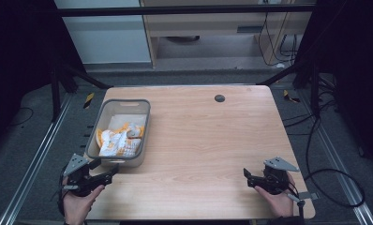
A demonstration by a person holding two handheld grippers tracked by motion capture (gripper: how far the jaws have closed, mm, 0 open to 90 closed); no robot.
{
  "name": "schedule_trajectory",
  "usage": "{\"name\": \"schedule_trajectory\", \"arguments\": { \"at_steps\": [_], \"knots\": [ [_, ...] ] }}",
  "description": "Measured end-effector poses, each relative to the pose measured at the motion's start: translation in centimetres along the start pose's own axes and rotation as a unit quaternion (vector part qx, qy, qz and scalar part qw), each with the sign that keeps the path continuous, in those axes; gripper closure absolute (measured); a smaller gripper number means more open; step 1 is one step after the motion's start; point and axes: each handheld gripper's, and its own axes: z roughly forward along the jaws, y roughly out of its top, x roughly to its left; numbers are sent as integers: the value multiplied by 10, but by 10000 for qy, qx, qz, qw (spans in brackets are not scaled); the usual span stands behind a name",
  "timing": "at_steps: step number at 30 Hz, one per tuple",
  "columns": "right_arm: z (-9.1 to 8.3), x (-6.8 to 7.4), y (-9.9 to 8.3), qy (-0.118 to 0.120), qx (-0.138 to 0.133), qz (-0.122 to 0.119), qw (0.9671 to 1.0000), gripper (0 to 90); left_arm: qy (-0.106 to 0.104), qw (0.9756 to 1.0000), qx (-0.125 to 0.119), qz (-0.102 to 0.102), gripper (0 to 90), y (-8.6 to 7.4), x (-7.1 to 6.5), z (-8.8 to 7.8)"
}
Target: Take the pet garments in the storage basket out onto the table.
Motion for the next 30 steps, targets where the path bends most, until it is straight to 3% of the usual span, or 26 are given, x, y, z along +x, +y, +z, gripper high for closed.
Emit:
{"name": "schedule_trajectory", "arguments": {
  "at_steps": [17, 30],
  "knots": [
    [-1, -2, 0, -55, -60, 34, 10000, 106, -9, 9997, -222, 65, 196, 37, -2, -9],
    [-1, -2, 0, -58, -56, 41, 10000, 106, 3, 9997, -195, 134, 195, 61, 2, 0]
  ]
}}
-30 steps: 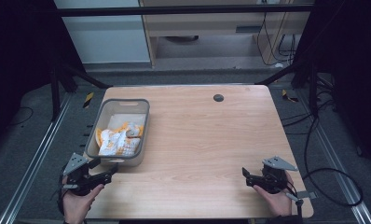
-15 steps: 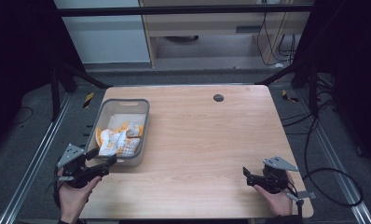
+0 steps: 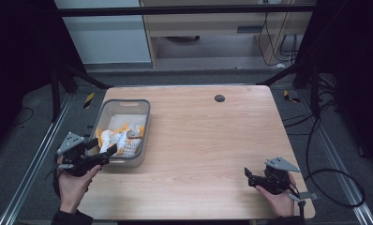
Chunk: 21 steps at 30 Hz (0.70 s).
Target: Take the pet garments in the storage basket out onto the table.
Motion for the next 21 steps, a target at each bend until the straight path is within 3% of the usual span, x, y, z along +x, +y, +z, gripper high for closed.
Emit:
{"name": "schedule_trajectory", "arguments": {
  "at_steps": [12, 21],
  "knots": [
    [1, -1, 0, -54, -17, -35, 10000, 106, 40, 9999, 50, 87, 193, 21, 3, 10],
    [1, -1, -1, -71, 5, -32, 10000, 106, 104, 9998, 162, 61, 193, 27, 11, 19]
  ]
}}
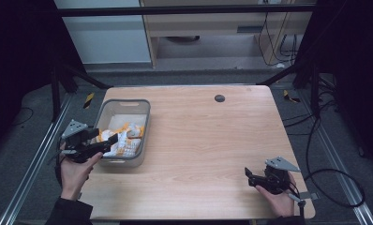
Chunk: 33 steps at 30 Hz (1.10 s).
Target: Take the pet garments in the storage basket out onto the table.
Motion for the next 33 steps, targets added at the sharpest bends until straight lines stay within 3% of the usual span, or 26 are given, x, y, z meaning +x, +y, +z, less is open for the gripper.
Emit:
{"name": "schedule_trajectory", "arguments": {
  "at_steps": [7, 14, 24, 33],
  "knots": [
    [0, 0, 0, -12, 6, 8, 10000, 106, -18, 10000, 93, 8, 191, 10, 2, 3],
    [1, 1, 0, -5, 34, -20, 10000, 106, 3, 9994, 343, 54, 188, 16, 6, 13],
    [1, 2, 0, 43, 30, -52, 10000, 106, -24, 9975, 654, 272, 188, 23, 1, 31],
    [1, 1, 0, 54, 35, -64, 10000, 106, 18, 9955, 901, 307, 189, 30, 1, 45]
  ]
}}
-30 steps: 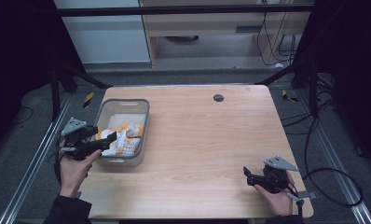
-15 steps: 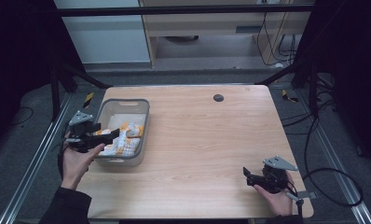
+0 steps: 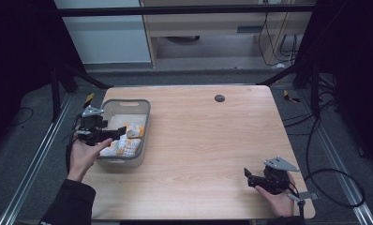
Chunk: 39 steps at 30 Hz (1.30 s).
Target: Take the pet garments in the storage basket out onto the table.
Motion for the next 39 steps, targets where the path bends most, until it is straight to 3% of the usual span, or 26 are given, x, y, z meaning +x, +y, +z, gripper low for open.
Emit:
{"name": "schedule_trajectory", "arguments": {
  "at_steps": [6, 11, 20, 27, 39],
  "knots": [
    [1, 1, 0, 5, 20, -16, 10000, 106, 30, 9998, 150, 88, 190, 6, -2, 5],
    [1, 0, 0, 12, 26, -4, 10000, 106, -32, 9998, 196, 25, 198, 10, -2, 10],
    [2, 0, 0, 17, 55, -14, 10000, 106, 40, 9987, 514, -16, 214, 10, 4, 23],
    [2, 0, 0, 32, 68, -17, 10000, 106, 138, 9972, 731, 95, 234, 9, 0, 33],
    [3, 0, 0, 34, 83, -29, 10000, 105, 135, 9949, 997, 3, 339, 1, 2, 48]
  ]
}}
